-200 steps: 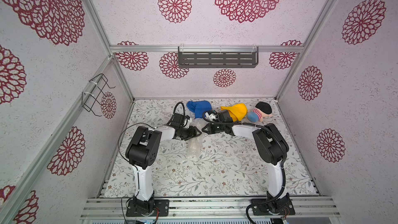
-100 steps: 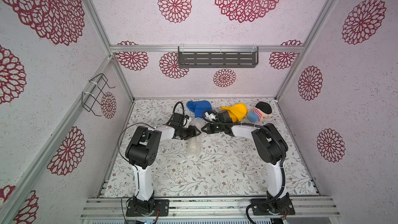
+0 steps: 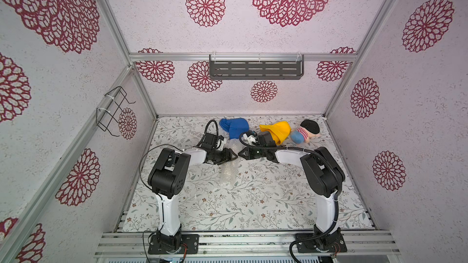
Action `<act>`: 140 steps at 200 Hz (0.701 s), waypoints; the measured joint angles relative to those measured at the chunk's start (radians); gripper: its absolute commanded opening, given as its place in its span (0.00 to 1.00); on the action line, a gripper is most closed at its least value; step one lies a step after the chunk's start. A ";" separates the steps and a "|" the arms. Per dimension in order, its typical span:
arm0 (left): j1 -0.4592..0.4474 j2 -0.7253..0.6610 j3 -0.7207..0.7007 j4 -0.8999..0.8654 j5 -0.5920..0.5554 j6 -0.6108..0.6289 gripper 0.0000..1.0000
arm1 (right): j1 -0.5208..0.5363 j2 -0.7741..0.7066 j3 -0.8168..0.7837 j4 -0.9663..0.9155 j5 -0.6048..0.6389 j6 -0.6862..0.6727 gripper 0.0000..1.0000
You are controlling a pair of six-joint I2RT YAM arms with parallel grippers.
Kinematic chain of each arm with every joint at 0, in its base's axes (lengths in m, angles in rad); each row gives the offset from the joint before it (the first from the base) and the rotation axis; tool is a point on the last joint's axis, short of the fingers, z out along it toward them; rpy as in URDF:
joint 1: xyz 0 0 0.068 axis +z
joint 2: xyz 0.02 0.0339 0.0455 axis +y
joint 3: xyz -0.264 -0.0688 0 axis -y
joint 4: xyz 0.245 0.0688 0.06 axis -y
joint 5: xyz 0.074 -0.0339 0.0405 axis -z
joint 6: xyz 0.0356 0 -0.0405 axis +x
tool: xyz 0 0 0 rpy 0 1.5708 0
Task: Wrap vases in bubble wrap
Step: Stick the tape on the bubble wrap.
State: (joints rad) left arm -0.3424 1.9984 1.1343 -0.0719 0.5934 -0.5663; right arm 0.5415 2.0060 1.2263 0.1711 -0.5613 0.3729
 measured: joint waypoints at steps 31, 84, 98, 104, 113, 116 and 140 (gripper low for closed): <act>0.000 0.000 0.000 0.000 0.000 0.001 0.00 | -0.009 -0.034 -0.045 -0.010 -0.002 -0.018 0.29; 0.000 0.000 0.000 0.000 0.000 0.002 0.00 | -0.013 -0.036 -0.037 -0.012 -0.011 -0.014 0.18; 0.000 0.000 0.000 0.000 0.000 0.002 0.00 | -0.013 -0.031 -0.014 -0.011 -0.018 -0.010 0.14; 0.000 0.000 0.000 0.000 0.000 0.002 0.00 | -0.013 -0.027 -0.001 -0.009 -0.021 -0.008 0.12; 0.000 0.000 0.000 0.000 0.000 0.002 0.00 | -0.013 -0.017 0.020 -0.003 -0.023 -0.002 0.09; 0.000 0.000 0.000 0.000 0.000 0.002 0.00 | -0.013 -0.013 0.027 -0.003 -0.025 -0.003 0.08; 0.000 0.000 0.000 0.000 0.001 0.002 0.00 | -0.005 0.039 0.086 0.005 -0.039 0.007 0.05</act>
State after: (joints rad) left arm -0.3428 1.9984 1.1343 -0.0723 0.5945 -0.5644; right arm 0.5369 2.0449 1.3125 0.1761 -0.5999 0.3801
